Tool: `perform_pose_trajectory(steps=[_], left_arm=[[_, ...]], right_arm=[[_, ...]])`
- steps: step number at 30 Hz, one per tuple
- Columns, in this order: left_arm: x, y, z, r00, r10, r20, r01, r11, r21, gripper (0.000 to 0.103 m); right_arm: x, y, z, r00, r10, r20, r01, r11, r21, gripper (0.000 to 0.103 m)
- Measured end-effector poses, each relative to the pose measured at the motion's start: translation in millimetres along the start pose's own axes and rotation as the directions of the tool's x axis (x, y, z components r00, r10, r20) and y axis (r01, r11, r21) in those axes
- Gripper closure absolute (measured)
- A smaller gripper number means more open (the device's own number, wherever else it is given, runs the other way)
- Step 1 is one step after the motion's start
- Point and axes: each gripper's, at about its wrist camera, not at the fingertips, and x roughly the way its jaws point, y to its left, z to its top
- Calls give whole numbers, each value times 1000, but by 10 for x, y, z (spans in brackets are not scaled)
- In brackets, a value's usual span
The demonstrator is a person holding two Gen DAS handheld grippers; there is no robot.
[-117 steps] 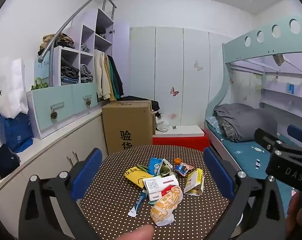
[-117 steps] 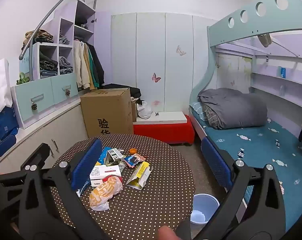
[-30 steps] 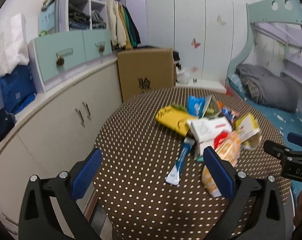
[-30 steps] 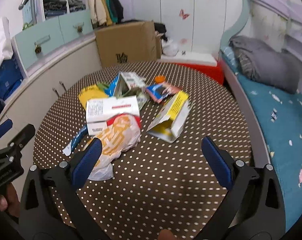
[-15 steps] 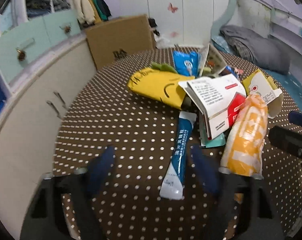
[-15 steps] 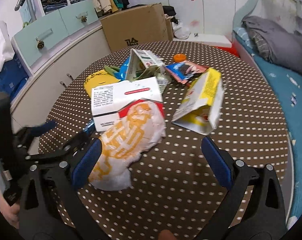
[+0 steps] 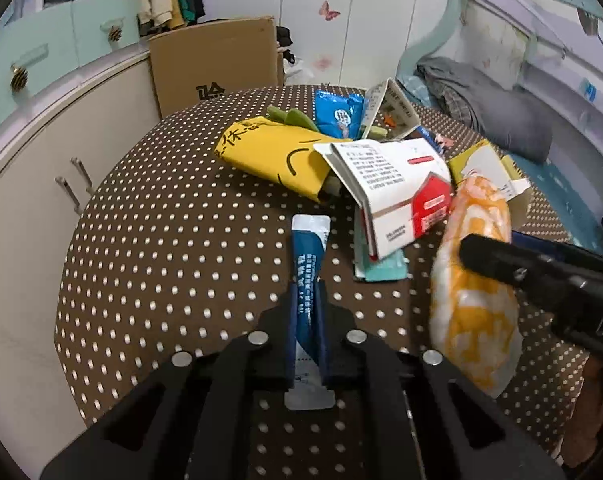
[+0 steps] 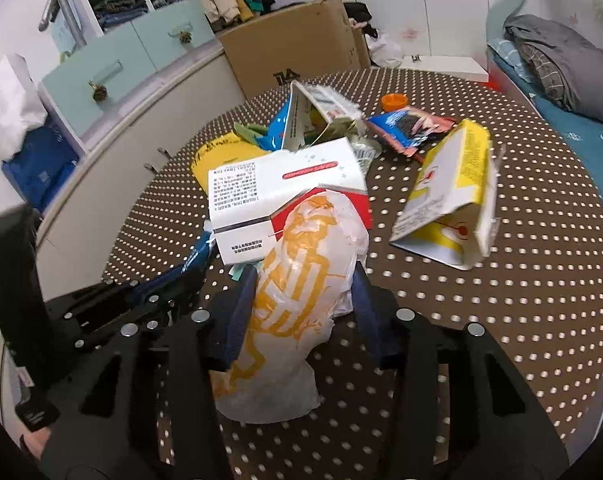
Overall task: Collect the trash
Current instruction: 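Grasp the orange-printed plastic bag with the right gripper while the left gripper grasps the blue tube, then carry both items over the blue bin and open both grippers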
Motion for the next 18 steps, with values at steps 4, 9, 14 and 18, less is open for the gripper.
perform_pose_trajectory(steps=[4,9,14,18], left_arm=[[-157,-53,-60,999,-3,39,5,999,-34,95],[-505,-222,2,992,-4,128,9,999,-35,95],[-792,-491,211,976,-46,214,48,999,-3,95],[-937,-841,501,957,-105,270,94,994,56,95]], right_arm=[[-235,-128,-1,999,36,39,-37,999,9,57],[-663,-353,87,989,58,134,-63,998,30,57],[-1148,-621,265,968,38,250,-52,997,49,57],[-1528,-918,429,942,-8,336,-18,997,75,57]])
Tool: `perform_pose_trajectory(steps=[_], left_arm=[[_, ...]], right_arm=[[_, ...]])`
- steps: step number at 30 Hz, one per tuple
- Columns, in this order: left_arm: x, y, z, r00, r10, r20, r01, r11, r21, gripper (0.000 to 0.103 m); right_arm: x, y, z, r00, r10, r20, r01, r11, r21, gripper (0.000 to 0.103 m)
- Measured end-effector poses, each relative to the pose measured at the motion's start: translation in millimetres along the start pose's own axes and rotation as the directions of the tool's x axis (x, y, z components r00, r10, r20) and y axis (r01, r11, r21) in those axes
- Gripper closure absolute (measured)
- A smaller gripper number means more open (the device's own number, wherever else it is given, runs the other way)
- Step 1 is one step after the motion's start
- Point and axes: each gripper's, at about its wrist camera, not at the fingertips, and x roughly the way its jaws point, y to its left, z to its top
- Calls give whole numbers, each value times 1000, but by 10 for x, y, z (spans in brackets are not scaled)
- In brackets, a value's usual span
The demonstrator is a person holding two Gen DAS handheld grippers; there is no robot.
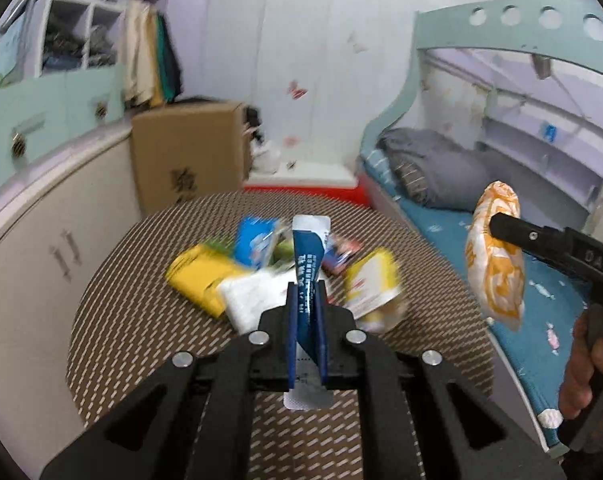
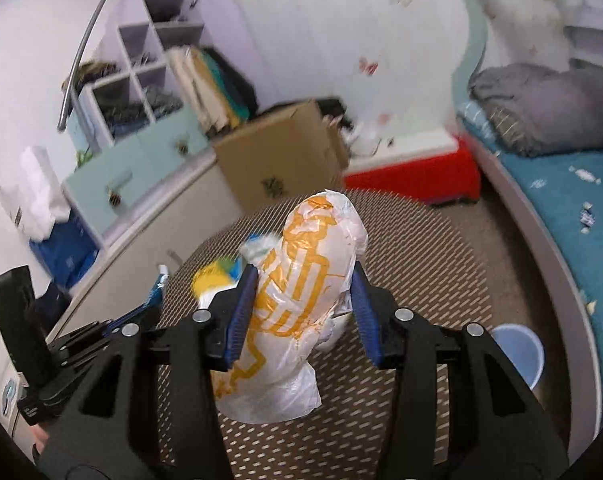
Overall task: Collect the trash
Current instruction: 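Carry both items over the blue bin and open both grippers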
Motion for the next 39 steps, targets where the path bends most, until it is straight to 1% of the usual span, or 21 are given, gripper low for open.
perform_pose_trajectory(steps=[6,10,14,17,19,20,22,23,24,26,29,31,32,33,35,37,39], left_arm=[[93,-624,346,994,-104,45,101,993,63,95],[236,-1069,516,985,-164,50,158,982,107,95],[460,-1537,628,974,-226,25,220,965,140,95],[743,-1877,649,961,-274,-28,275,949,155,95],[1003,-2124,642,951,-299,-83,309,937,164,95],[1178,-2274,619,941,-315,-126,333,928,165,95],[1419,-2401,554,927,-327,-183,357,920,164,95],[1619,-2534,503,913,-336,-231,376,913,159,95],[1738,-2609,465,904,-339,-261,385,910,154,95],[2040,-2789,350,879,-339,-336,404,903,145,95],[2527,-3067,135,838,-311,-449,410,901,142,95],[2764,-3180,7,819,-281,-500,401,904,148,95],[2851,-3225,-43,810,-272,-520,399,905,148,95],[2981,-3296,-110,797,-252,-549,393,907,153,95],[3154,-3385,-187,781,-224,-582,387,906,170,95],[3322,-3483,-273,756,-198,-624,389,902,185,95],[3468,-3531,-308,737,-176,-653,386,902,193,93]], right_arm=[[-274,-451,224,993,-80,82,77,996,35,57],[-496,-810,373,980,-146,136,139,988,61,57],[-622,-1157,489,964,-213,161,200,975,93,57],[-632,-1479,533,951,-270,147,253,959,127,57],[-593,-1737,535,944,-304,124,285,946,153,57],[-570,-1854,515,942,-319,109,299,940,163,57],[-473,-2141,467,935,-349,66,332,925,185,56],[-412,-2261,441,933,-359,43,344,919,194,56],[-297,-2453,379,928,-372,2,363,907,212,56],[-125,-2710,243,923,-381,-58,383,891,246,56],[112,-3073,45,910,-389,-143,414,865,283,56],[290,-3324,-135,901,-382,-208,431,846,315,56],[361,-3412,-210,896,-379,-232,439,837,328,56],[438,-3518,-298,890,-375,-261,448,826,342,56],[565,-3686,-453,884,-355,-304,452,811,371,56],[665,-3790,-552,877,-346,-333,461,799,385,56],[752,-3917,-620,875,-331,-353,462,791,402,56]])
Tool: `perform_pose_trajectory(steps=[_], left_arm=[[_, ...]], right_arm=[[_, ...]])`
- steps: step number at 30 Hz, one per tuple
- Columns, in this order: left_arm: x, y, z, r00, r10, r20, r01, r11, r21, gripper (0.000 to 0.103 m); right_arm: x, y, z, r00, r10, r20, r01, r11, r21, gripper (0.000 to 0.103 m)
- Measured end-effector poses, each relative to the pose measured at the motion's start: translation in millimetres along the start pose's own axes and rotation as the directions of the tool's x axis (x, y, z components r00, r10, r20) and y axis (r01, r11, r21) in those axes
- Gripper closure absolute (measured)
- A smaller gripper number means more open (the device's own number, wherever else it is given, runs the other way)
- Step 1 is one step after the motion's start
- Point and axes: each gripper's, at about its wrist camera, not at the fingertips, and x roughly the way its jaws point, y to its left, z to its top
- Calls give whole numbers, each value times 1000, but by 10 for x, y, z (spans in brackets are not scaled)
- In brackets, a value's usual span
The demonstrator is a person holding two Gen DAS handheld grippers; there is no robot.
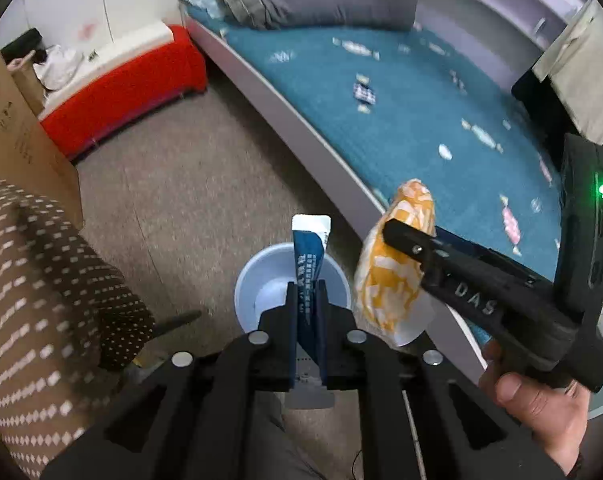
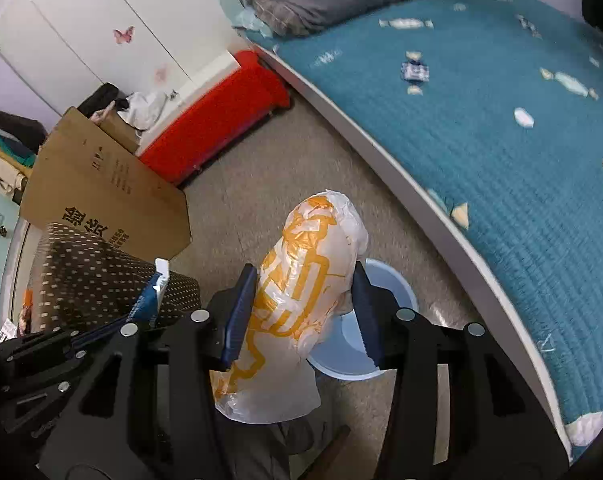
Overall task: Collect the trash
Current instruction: 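Carry both items over the blue bin and open both grippers, then move both tools back over the table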
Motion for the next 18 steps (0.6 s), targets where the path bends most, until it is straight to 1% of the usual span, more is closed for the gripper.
perform_pose_trajectory(steps=[1,2,3,4,5,6,7,8,10,12,15,18], left_arm=[[66,-9,33,1000,1,-16,-1,1000,4,93],[129,-14,55,999,-3,-37,4,1000,5,87],[167,-8,74,999,-1,-45,0,1000,-2,80],[194,-1,97,999,10,-44,-10,1000,-10,57],[203,7,108,999,21,-36,-22,1000,-15,31],[208,8,112,999,42,-25,-43,999,-19,22],[203,9,112,998,69,-16,-69,997,-19,18],[198,6,125,997,78,-12,-78,997,-16,15],[184,-17,127,995,99,-15,-99,995,-13,13],[95,2,96,992,123,8,-123,992,-16,12],[-72,-10,85,989,139,53,-139,990,-6,10],[-240,-45,28,985,147,93,-148,989,1,9]], right_arm=[[56,-36,13,1000,5,-10,-4,1000,9,55],[103,-57,11,1000,7,-18,-6,1000,17,53],[175,-95,4,1000,11,-28,-10,1000,27,50],[224,-95,7,999,12,-36,-11,999,32,48],[274,-113,-11,999,13,-47,-12,999,36,46],[348,-128,-16,998,14,-68,-11,999,43,37],[399,-160,-36,997,17,-80,-13,998,54,30],[426,-180,-51,996,21,-84,-15,998,64,27],[445,-246,-83,996,27,-91,-18,996,91,14],[399,-296,-141,996,21,-84,-12,994,112,7],[250,-306,-167,999,-8,-47,13,993,120,6],[16,-286,-184,1000,-13,7,12,991,134,6]])
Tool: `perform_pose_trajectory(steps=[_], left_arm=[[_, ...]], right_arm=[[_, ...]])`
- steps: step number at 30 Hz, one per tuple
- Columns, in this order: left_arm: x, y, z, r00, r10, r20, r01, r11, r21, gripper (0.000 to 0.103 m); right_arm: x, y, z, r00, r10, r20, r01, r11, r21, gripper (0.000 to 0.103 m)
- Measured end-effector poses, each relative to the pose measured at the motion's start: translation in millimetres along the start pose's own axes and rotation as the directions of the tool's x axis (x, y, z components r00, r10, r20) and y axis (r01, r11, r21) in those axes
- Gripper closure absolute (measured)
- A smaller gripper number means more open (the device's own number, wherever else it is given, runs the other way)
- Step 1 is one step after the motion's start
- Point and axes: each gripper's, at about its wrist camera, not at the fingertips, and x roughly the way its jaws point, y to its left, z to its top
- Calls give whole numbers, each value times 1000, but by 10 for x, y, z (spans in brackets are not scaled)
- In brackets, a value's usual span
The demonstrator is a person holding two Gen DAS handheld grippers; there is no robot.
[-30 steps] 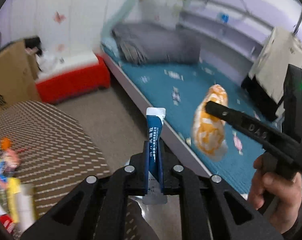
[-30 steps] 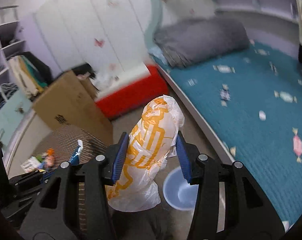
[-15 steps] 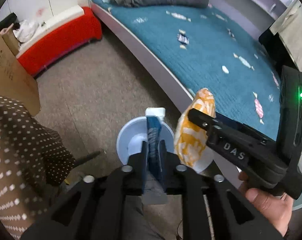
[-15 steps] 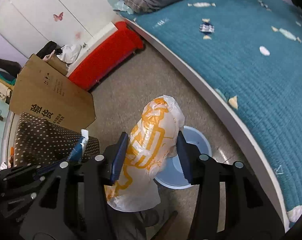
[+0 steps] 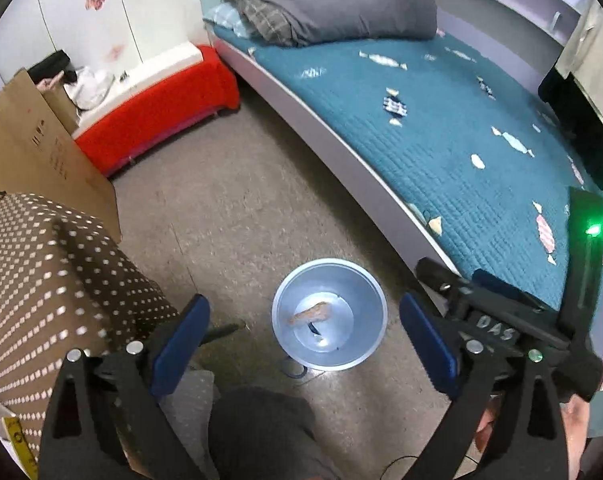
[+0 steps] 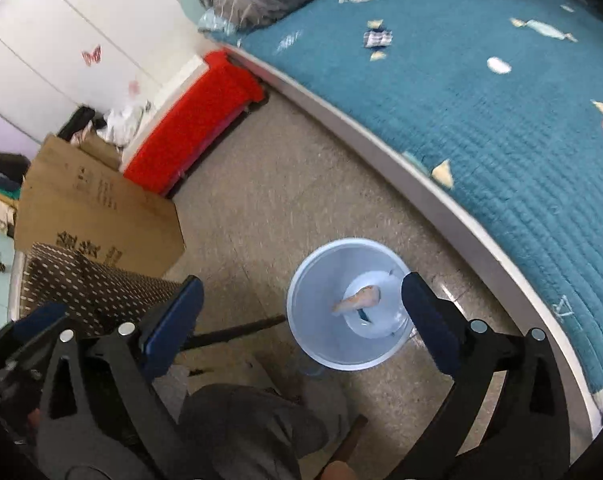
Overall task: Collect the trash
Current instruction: 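Move both tools back over the table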
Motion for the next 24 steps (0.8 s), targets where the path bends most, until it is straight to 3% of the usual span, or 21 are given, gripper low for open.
perform_pose_trajectory(steps=[8,14,24], left_arm=[[-575,54,-165,992,-9,129,10,1000,-11,9],[-1027,223,-325,974,-17,225,24,999,-27,7],[-1697,649,-634,936,41,350,-17,997,-71,7]], right_arm=[[-675,246,12,991,6,131,-4,1000,-15,6],[-1096,536,-37,980,35,198,-22,997,-70,6],[-1563,1183,-289,965,80,250,-36,984,-173,6]])
